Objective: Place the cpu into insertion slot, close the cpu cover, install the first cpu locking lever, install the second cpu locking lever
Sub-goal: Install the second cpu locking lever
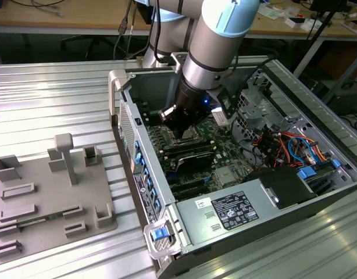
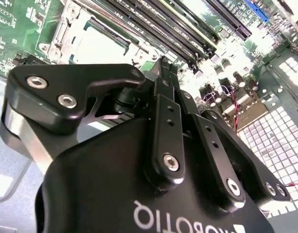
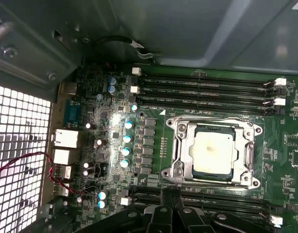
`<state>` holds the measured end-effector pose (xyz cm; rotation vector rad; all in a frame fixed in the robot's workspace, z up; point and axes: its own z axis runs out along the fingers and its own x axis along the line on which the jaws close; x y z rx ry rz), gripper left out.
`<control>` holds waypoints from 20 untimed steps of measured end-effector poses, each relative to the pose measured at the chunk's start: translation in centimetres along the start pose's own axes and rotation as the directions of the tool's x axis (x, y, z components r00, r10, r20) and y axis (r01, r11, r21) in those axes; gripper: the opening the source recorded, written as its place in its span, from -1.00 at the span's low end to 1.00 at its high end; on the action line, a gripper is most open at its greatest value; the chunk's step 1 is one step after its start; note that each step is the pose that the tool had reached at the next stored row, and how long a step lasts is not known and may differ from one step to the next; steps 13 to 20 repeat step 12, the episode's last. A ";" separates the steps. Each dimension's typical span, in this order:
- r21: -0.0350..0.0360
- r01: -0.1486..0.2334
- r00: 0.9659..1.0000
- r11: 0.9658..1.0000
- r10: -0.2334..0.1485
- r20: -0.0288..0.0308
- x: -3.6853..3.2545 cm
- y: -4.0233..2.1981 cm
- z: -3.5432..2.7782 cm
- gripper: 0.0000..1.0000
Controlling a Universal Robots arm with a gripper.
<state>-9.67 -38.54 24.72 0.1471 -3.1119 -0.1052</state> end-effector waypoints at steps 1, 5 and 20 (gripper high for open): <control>0.000 0.000 1.000 1.000 0.000 0.000 0.00 0.00 -0.02 -0.79; 0.000 0.000 1.000 1.000 0.000 0.000 0.00 0.01 -0.11 -0.79; 0.000 0.000 1.000 1.000 0.000 0.000 0.01 0.02 -0.25 -0.79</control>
